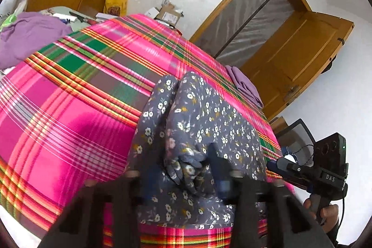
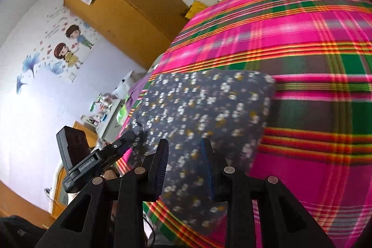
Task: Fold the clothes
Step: 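Lower the folded edge onto the garment and open the right gripper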
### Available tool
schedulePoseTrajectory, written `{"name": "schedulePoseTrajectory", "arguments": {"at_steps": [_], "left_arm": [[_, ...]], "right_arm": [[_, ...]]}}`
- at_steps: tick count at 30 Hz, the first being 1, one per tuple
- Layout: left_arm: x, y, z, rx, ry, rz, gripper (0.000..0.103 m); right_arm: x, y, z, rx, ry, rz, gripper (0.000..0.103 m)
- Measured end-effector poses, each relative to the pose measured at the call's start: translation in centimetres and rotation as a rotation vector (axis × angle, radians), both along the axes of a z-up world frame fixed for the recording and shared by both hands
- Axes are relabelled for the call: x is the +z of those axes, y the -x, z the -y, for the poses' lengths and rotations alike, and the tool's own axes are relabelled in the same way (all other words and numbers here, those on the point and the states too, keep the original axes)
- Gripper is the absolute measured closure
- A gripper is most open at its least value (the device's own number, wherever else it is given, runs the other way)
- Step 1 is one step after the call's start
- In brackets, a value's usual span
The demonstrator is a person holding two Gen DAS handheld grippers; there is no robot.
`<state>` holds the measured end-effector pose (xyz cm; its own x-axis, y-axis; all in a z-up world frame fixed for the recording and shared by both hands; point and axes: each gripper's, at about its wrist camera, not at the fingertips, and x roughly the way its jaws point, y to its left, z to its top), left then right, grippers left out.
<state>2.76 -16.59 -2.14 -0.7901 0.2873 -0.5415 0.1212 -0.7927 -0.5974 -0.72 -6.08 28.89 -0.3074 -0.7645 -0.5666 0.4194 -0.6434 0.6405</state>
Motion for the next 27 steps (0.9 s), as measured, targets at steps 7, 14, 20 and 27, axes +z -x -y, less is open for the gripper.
{"name": "schedulePoseTrajectory", "arguments": {"at_steps": [7,14,20,27], "left_arm": [[-1.3,-2.1,1.4,0.023,-0.069,0.005,0.091],[-1.8,-2.0,1.5,0.004,-0.031,0.042,0.087],[0.8,-3.7,2.1,0.069,0.100,0.011,0.086],[4.9,0.8,-0.3,-0.040,0.223,-0.064,0.085]], "right_arm": [[0.0,0.1,-1.0,-0.028,-0.002,-0.048,0.072],[-0.4,0.8,-0.5,-0.042,-0.079,-0.097,0.072],[0.6,1.3,0.5,-0.065,-0.169,-0.194,0.072],[0.5,2.7,1.9,-0.087,-0.269,-0.258,0.076]]}}
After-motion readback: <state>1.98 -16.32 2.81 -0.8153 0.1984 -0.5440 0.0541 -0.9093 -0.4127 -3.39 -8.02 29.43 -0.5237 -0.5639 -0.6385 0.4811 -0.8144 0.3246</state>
